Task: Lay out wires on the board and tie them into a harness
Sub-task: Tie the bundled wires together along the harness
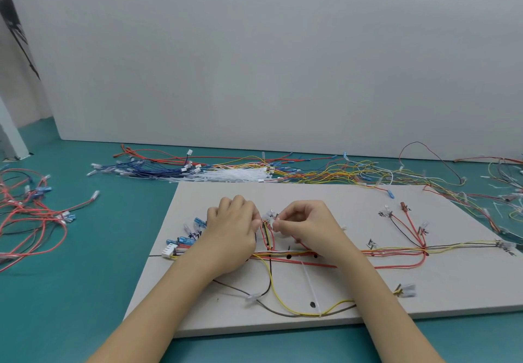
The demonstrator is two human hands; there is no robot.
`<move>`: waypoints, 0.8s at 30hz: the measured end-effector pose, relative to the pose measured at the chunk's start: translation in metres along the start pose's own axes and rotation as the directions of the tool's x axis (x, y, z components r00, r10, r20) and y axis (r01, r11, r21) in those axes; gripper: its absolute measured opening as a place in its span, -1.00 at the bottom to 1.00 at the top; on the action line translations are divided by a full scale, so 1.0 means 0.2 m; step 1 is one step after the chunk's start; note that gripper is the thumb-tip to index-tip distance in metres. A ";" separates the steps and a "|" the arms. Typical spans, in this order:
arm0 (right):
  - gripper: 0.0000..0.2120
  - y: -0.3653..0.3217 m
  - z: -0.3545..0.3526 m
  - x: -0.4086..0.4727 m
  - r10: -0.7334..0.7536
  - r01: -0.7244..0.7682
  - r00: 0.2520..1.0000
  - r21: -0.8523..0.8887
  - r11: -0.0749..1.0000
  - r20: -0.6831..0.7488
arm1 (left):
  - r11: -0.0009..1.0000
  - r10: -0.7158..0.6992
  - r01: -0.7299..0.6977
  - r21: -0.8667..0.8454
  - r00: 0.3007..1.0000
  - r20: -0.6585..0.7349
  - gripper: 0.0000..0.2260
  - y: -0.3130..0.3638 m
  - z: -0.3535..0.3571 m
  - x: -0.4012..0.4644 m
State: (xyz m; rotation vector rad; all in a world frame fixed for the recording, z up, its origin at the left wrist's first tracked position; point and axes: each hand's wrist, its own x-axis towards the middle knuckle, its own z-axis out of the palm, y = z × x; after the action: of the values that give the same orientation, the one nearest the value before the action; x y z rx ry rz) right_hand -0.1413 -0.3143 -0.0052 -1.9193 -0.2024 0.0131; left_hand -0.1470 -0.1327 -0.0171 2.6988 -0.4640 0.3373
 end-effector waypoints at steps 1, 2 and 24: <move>-0.88 0.00 0.00 0.00 -0.001 0.001 1.000 -0.008 1.000 0.008 | 0.999 0.000 0.001 -0.033 1.000 0.012 -0.91 0.00 0.00 0.00; -0.89 0.00 0.00 0.00 -0.001 0.002 1.000 -0.013 1.000 0.016 | 0.998 0.001 0.001 -0.065 1.000 0.030 -0.90 0.00 0.00 0.00; -0.91 0.03 0.01 0.02 -0.020 0.012 0.997 0.096 0.995 0.075 | 0.894 -0.071 0.131 -0.428 0.985 0.154 -0.80 0.02 -0.02 -0.01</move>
State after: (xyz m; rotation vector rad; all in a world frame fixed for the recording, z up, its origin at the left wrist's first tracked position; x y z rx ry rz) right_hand -0.1372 -0.3151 -0.0117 -1.8236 -0.2639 0.0837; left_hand -0.1515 -0.1331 -0.0129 2.2985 -0.3807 0.0121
